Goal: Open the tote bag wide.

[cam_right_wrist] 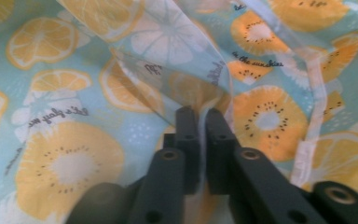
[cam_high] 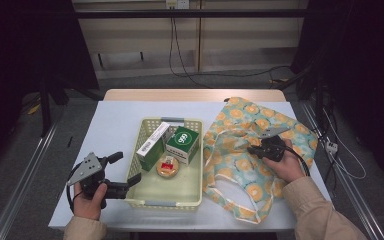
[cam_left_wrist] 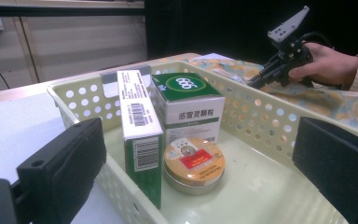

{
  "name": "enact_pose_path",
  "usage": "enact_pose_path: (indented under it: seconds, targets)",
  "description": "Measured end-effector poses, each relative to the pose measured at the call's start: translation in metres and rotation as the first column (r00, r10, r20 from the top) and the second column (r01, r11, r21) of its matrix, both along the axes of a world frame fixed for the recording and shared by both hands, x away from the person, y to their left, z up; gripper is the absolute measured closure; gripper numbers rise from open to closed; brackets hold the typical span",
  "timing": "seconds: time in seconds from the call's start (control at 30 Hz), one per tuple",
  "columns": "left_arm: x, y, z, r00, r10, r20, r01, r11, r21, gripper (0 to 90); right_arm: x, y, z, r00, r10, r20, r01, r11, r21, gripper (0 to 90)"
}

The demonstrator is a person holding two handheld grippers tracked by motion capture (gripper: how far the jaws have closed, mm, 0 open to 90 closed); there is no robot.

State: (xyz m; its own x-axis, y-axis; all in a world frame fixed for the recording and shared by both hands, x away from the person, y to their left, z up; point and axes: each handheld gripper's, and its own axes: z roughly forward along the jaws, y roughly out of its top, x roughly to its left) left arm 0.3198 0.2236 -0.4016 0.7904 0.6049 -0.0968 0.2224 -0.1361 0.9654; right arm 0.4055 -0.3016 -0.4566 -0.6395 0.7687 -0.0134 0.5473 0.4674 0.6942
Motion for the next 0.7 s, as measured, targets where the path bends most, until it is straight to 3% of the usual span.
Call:
enact_pose_path:
  seconds: [0.1,0.2,0.3,0.37,0.43,0.53,0.6,0.7]
  targets:
    - [0.000,0.000,0.000,1.0000,0.000,0.002,0.000,1.0000,0.000,2.4,-0.003,-0.001,0.002,0.9995,0.007,-0.031,-0.007,1.000,0.020,89.7]
    - [0.000,0.001,0.001,1.0000,0.003,0.001,-0.003,1.0000,-0.003,2.4,-0.011,0.000,0.008,0.9963,0.040,-0.076,-0.032,0.995,0.098,89.9]
    - [-0.001,0.001,0.002,1.0000,0.006,0.005,-0.006,1.0000,-0.003,2.4,-0.025,0.006,0.021,0.9929,0.096,-0.070,-0.086,0.987,0.135,89.9]
    - [-0.001,0.001,0.003,1.0000,0.006,0.004,-0.006,0.9999,-0.008,2.4,-0.031,0.007,0.027,0.9925,0.103,-0.067,-0.091,0.983,0.160,89.9]
    - [-0.001,0.000,0.003,1.0000,0.001,0.008,-0.001,1.0000,-0.001,2.4,-0.031,0.005,0.029,0.9977,0.067,-0.011,-0.065,0.993,0.101,89.6]
    - [0.000,-0.003,0.003,0.9999,-0.005,0.010,0.005,1.0000,0.003,2.4,-0.019,-0.005,0.024,0.9996,-0.009,0.027,0.006,0.996,0.088,89.3]
    - [0.000,-0.003,0.003,0.9999,-0.007,0.008,0.007,1.0000,0.003,2.4,-0.010,-0.011,0.019,0.9977,-0.058,0.036,0.055,0.995,0.082,89.1]
    - [0.001,-0.003,0.001,1.0000,-0.007,0.002,0.007,1.0000,0.003,2.4,0.001,-0.017,0.013,0.9899,-0.110,0.089,0.104,0.993,0.061,86.9]
